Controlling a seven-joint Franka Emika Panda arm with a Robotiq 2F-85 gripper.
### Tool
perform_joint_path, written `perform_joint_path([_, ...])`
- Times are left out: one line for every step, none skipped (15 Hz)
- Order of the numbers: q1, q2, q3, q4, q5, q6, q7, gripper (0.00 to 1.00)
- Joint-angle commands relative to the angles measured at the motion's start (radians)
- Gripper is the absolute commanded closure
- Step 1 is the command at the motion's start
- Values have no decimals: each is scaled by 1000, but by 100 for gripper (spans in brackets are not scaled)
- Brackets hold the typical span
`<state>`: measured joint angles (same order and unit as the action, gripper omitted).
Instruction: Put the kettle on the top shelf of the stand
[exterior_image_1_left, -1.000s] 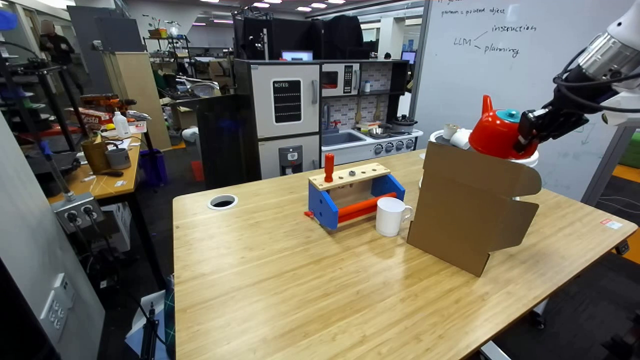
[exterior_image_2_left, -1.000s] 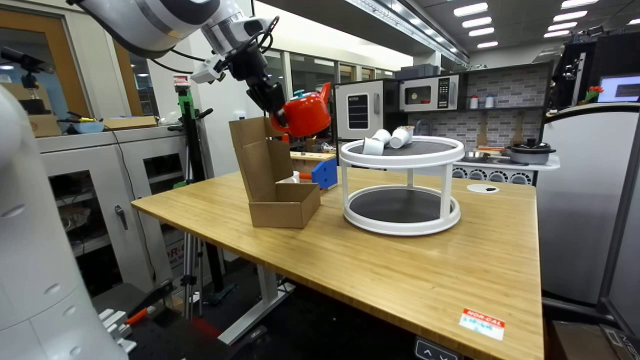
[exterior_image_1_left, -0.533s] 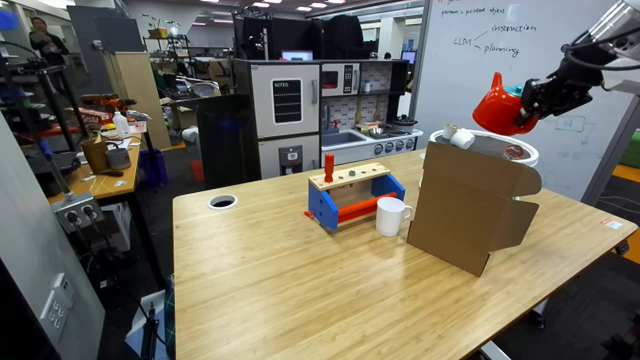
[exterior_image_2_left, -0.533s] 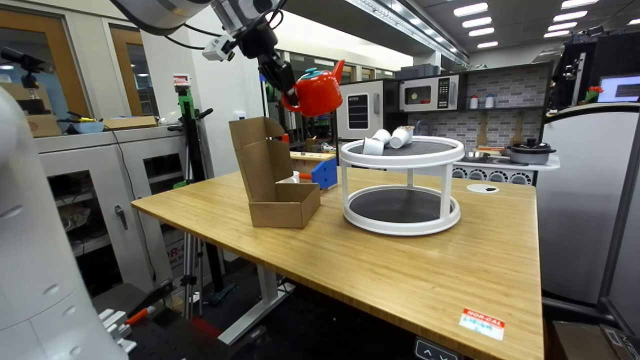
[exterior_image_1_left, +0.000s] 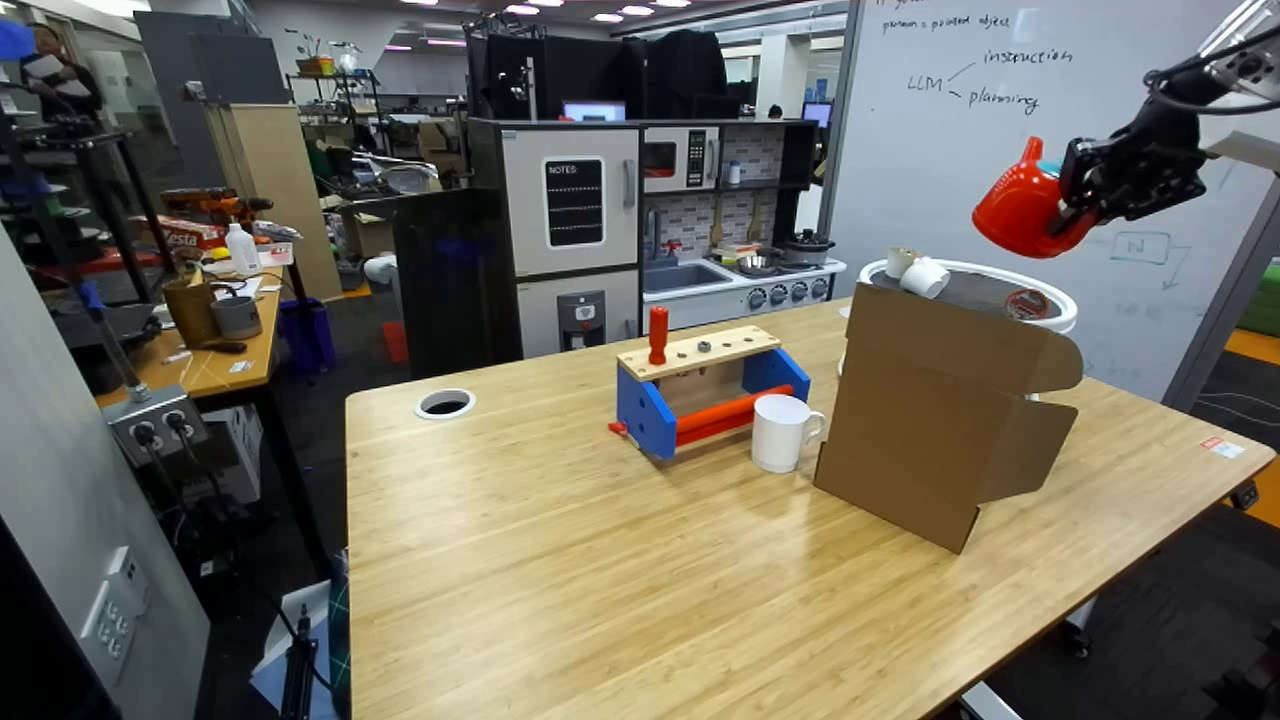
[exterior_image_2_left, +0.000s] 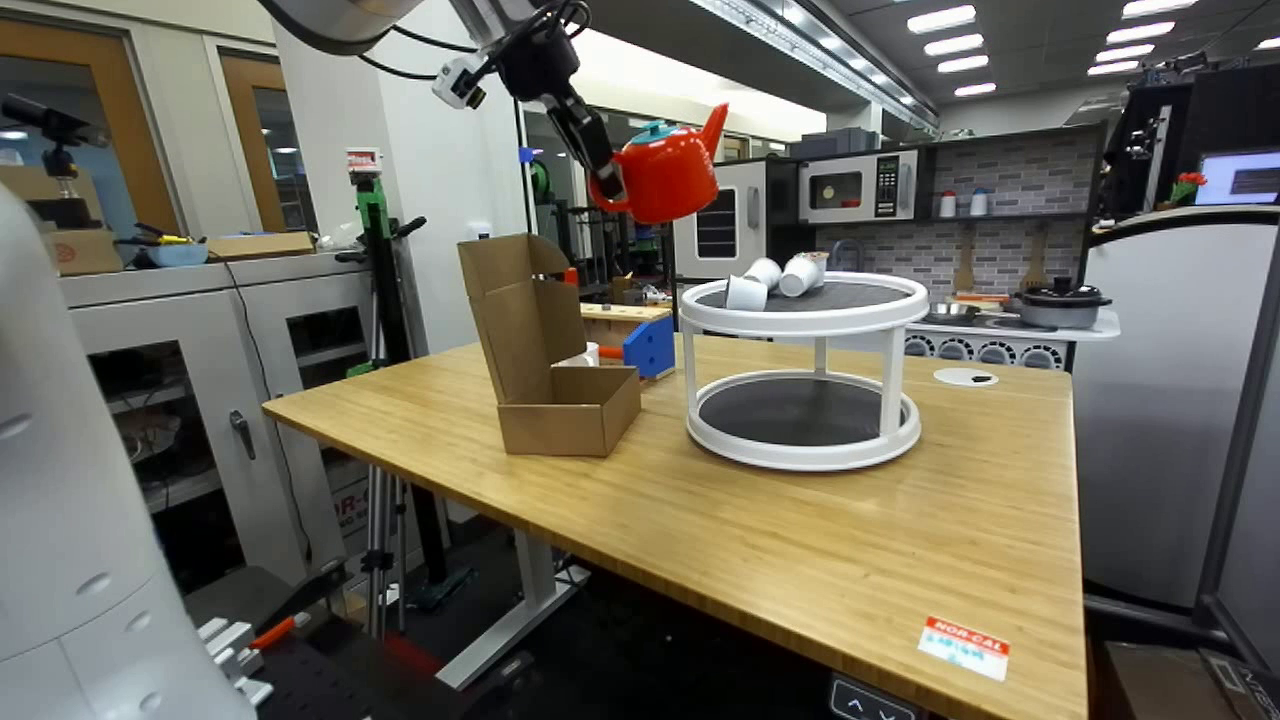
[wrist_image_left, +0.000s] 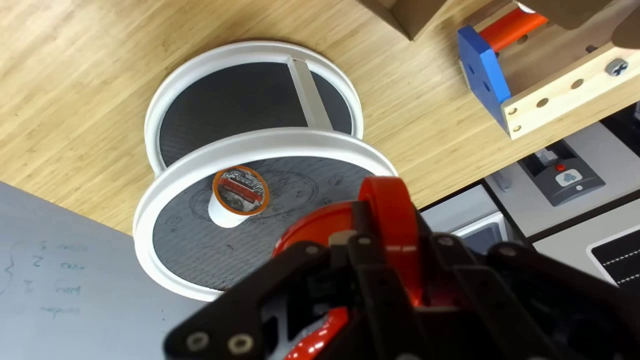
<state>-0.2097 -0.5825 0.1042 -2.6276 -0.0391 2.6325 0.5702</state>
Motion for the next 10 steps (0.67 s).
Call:
perform_joint_path([-48, -28, 33, -9, 1, -17, 60, 96])
perform_joint_path([-72, -33, 44, -11, -17, -21, 89, 96])
perform_joint_path([-93, -36, 51, -11, -33, -26, 109, 96])
perform_joint_path([-118, -40, 62, -10, -58, -36, 127, 96])
perform_joint_path([-124, -44, 60, -8, -68, -46, 129, 96])
perform_joint_path([-112, -46, 54, -9, -68, -61, 118, 96])
perform_joint_path([-106, -50, 53, -11, -70, -78, 110, 96])
perform_joint_path([-86, -54, 52, -16, -60, -101, 103, 96])
perform_joint_path([-74, -54, 54, -21, -56, -113, 99, 96])
perform_joint_path([-56, -54, 57, -30, -51, -119, 93, 96])
